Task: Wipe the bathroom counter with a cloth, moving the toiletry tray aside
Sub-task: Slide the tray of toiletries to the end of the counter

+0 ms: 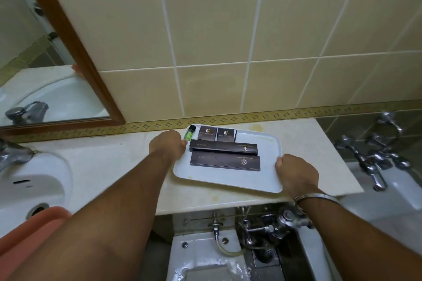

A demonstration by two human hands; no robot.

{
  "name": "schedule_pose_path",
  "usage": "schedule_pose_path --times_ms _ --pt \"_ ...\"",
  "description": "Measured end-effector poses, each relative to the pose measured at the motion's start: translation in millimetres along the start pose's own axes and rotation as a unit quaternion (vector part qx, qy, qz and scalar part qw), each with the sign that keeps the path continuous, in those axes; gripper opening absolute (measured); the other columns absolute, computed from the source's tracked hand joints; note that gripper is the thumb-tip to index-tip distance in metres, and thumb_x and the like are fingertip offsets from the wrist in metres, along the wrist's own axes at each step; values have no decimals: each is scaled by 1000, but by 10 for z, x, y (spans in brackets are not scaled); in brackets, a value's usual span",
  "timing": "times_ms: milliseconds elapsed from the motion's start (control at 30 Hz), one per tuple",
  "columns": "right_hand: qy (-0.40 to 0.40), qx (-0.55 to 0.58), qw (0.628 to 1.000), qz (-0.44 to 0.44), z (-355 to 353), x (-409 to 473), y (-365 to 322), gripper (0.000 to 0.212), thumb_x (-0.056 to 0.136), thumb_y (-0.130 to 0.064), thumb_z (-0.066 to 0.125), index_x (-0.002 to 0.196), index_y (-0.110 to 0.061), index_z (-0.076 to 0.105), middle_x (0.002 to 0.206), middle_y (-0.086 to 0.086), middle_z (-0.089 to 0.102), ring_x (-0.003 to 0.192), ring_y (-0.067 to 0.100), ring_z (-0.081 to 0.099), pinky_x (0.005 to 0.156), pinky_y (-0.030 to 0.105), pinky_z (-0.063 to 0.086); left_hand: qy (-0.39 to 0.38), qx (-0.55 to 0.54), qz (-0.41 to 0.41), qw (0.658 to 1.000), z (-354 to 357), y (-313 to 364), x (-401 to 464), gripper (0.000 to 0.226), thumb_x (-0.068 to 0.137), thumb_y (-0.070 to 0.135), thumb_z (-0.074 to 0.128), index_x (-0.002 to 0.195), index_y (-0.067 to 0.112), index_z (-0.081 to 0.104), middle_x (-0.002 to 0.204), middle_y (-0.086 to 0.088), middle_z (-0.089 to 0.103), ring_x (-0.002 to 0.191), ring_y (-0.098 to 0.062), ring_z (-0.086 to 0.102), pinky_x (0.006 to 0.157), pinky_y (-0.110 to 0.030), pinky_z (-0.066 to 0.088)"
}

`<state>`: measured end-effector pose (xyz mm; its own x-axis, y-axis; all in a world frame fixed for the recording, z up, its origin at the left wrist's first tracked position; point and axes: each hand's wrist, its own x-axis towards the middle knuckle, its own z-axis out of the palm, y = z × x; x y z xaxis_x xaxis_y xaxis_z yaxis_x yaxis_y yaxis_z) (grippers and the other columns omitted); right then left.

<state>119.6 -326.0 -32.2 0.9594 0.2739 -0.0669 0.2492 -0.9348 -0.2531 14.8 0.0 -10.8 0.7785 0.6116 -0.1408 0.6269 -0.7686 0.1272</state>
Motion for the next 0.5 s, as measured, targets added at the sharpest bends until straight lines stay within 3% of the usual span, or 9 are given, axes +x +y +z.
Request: schedule_pose_path --times_ms 167,333,400,500 --pt "35 21 992 117 -148 -295 591 36 95 -34 26 76 -21 54 91 7 67 74 25 50 68 33 38 -22 -23 63 998 147 777 21 24 86 37 48 80 19 63 87 1 64 82 -23 58 67 -29 43" --pt "53 38 979 194 -220 -509 1189 33 97 -27 26 74 -21 49 96 12 67 88 31 60 70 33 40 -102 -60 127 985 237 1703 95 14 80 23 57 84 14 66 91 -7 67 90 -28 63 65 -29 43" --pt "66 58 974 207 -188 -572 1354 36 98 -28 25 73 -19 51 92 14 67 86 32 61 70 34 44 -111 -83 144 980 267 2007 156 14 80 16 56 79 6 66 90 -17 66 89 -33 65 60 -29 40" --pt "87 93 957 260 -134 -570 1564 39 97 -32 25 72 -18 52 90 15 66 82 33 59 69 35 43 -104 -90 174 975 325 2471 271 16 82 13 54 79 5 68 86 -18 66 84 -33 65 61 -31 44"
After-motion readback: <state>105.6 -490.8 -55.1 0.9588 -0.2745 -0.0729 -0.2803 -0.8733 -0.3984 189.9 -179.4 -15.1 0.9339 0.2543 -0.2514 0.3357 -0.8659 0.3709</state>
